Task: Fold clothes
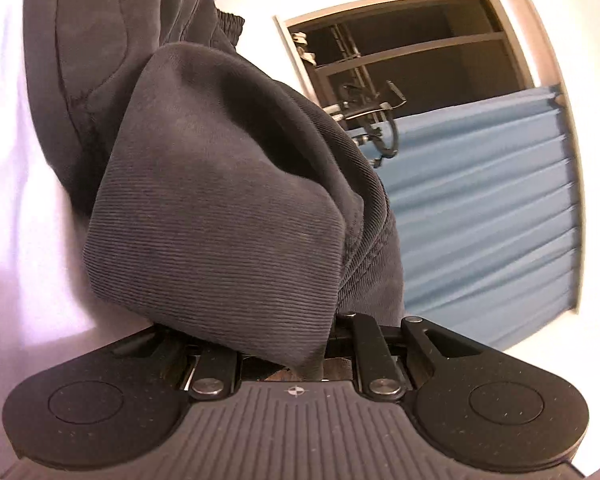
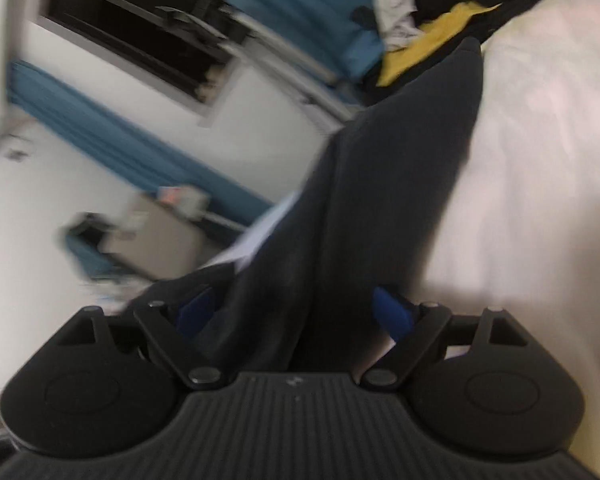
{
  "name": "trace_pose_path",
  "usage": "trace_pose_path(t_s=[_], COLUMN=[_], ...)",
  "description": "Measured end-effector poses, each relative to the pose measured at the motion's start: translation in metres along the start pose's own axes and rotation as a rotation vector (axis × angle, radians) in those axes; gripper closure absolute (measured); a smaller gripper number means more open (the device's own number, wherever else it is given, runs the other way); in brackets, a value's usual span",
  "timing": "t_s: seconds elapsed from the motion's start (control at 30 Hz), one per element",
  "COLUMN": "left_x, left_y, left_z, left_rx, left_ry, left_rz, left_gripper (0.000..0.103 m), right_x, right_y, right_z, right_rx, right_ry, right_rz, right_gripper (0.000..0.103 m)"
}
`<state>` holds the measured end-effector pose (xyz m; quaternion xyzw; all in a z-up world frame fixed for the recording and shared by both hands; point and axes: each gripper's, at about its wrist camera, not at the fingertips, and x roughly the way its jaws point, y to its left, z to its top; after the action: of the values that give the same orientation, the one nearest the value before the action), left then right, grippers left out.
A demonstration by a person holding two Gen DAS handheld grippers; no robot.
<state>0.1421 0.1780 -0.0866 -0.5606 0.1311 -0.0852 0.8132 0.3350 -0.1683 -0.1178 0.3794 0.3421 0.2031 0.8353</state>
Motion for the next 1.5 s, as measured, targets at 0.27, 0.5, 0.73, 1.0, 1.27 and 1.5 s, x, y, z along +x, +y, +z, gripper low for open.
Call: trace_pose_path(t_s=[0.27,0.5,0.73,1.0,1.27,1.5], left_x=[0.015,0.008,-0.001,-0.012,-0.013,-0.005], left_y=[0.011,0.007,-0.002,-0.003,0.016,0.032], left_z=[0.006,0.004,0.002,0.002,0.0,-0.005], left_rx=[0.037,0.038,-0.052,-0.083,-0.11,-0.09], left_ry=[0.017,0.027,0.052,0.04,0.029,0.023], left_rz=[-0.066,-0.066,-0.009,0.028,-0.025,-0.112], left_gripper=[0.083,0.083,0.084,0.084,0.083,0.082], right_x=[0.056,-0.047,-0.164,-0.122,-0.025,0.025], right_y=[0.012,0.093,0.086,0.0,-0.035,-0.044], right_z=[0.046,0.06,0.038,-0.02,-0.002,0.048], right_rx=[-0.019,-0.319,-0.31,-0.024,0.116,0.056], right_ry=[-0.121,-0.348,-0.291,-0.141,-0.149,-0.27], right_rz=[-0.187,-0.102,-0.067,-0.08,-0.153,-0.152], right_gripper=[0.078,0.102,0.099,0.04,0.04,0.065])
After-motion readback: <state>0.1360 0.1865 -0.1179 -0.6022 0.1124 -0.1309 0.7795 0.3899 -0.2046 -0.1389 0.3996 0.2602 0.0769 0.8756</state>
